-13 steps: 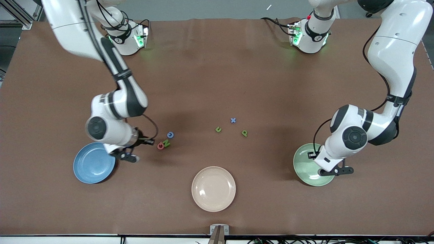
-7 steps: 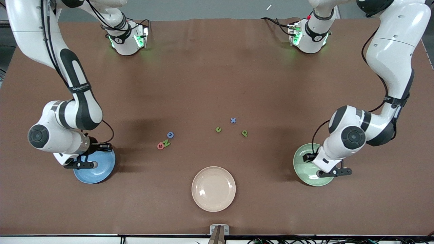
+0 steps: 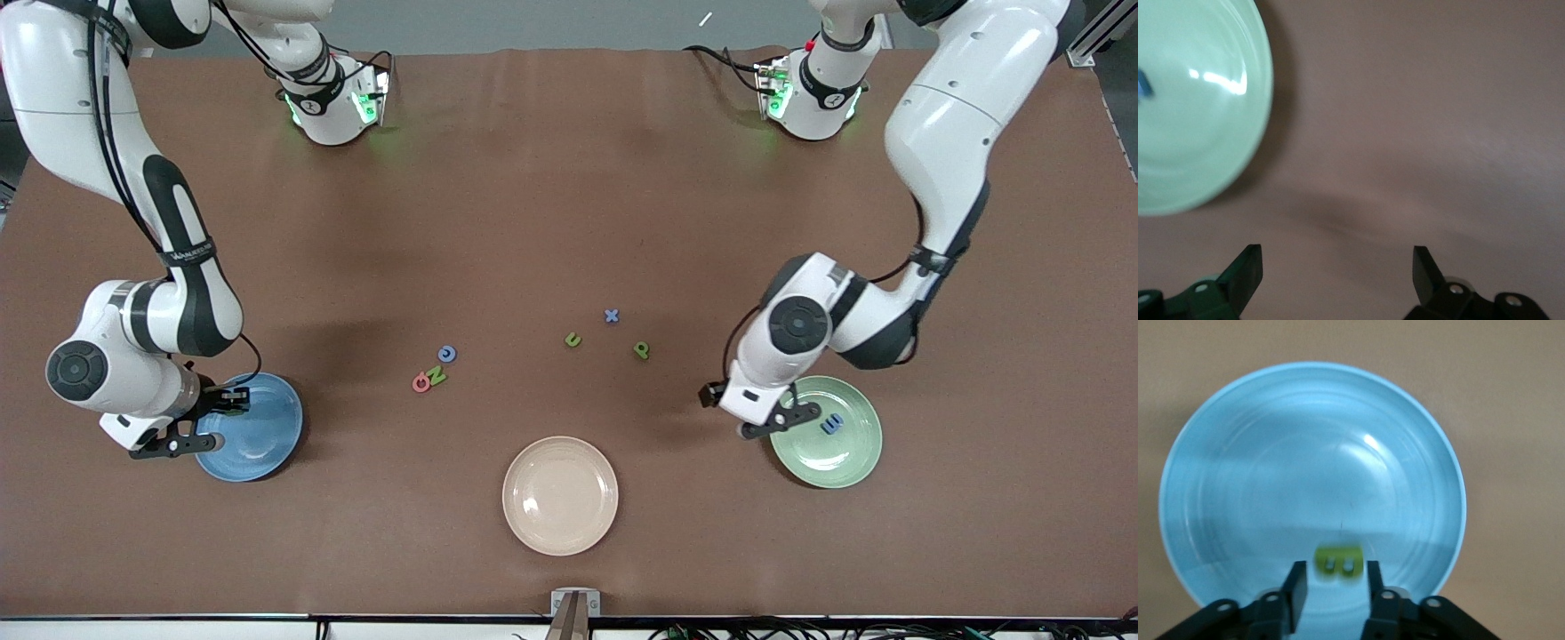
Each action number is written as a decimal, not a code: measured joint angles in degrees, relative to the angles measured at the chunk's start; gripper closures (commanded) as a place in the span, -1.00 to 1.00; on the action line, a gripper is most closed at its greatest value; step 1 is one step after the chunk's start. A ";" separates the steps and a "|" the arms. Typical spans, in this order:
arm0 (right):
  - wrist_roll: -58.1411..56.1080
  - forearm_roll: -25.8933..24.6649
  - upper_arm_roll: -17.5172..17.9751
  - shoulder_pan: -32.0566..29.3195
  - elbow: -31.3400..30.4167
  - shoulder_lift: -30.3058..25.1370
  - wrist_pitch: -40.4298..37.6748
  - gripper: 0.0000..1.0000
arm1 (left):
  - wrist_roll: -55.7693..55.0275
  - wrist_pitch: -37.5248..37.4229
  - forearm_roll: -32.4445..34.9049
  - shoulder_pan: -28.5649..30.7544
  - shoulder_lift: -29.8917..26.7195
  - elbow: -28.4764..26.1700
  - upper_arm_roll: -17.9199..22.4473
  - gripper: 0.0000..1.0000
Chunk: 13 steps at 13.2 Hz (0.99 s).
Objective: Sort uppercase to blue plate, lowercase to green plate
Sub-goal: 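Release the B and m onto the plates with both grippers, then grasp the blue C with the right gripper while the left gripper grasps green d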
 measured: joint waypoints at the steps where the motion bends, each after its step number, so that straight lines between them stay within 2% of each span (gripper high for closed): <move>1: 0.01 0.00 0.18 0.03 0.37 0.47 0.16 -0.54 | -4.67 0.00 0.00 -1.70 0.00 -0.17 -0.01 -0.93; 4: 1.58 0.04 1.26 1.01 1.29 0.66 0.10 -0.55 | -21.99 0.00 0.00 -7.60 0.06 -0.59 0.04 -0.90; 6: 7.50 0.10 2.67 2.82 1.97 0.54 -1.78 -0.55 | -29.29 0.83 0.00 -9.91 0.20 -1.66 0.14 -0.86; 8: 17.77 0.44 6.55 4.30 2.38 0.23 -6.33 -0.57 | -32.80 7.29 0.06 -10.19 0.47 -5.36 0.31 -0.85; 10: 27.30 3.13 10.84 5.20 2.40 -0.10 -9.08 -0.58 | -34.33 11.06 0.08 -10.11 0.81 -8.25 0.68 -0.76; 13: 38.91 7.19 12.85 8.59 2.25 -0.13 -9.74 -0.58 | -34.46 11.45 2.01 -10.24 0.86 -8.77 0.67 -0.57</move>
